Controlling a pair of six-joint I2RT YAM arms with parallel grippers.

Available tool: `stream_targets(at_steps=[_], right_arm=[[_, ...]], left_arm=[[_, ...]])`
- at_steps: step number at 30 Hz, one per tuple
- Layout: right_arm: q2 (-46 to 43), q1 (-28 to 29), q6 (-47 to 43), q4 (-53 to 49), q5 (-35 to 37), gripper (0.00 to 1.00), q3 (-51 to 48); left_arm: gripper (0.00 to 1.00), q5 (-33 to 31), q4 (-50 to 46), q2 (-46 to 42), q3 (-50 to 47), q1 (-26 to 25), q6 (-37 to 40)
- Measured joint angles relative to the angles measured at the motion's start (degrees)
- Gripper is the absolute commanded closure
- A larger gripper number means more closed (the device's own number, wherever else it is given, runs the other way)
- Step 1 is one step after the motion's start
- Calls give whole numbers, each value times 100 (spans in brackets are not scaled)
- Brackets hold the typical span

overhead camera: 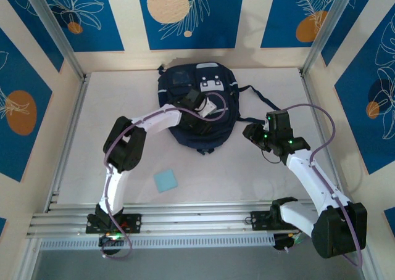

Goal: Pack the student bag
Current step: Open the student bag at the top-center of the table.

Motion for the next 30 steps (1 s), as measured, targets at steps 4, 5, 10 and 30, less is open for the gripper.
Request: stream_targets(at_steps=[4,5,10,30], right_arm=[[0,0,0,2,0,54,2],[0,0,0,2,0,54,4],[0,-9,-2,0,0,54,31],[487,160,131,354,-304,56,431]], left_arm=[[89,-131,-57,48,70,-4,87],[100,-120,-55,74,92,-4,101],[100,-72,-20,107,109,-4,195],[100,1491,-522,-549,745,496,-1349]])
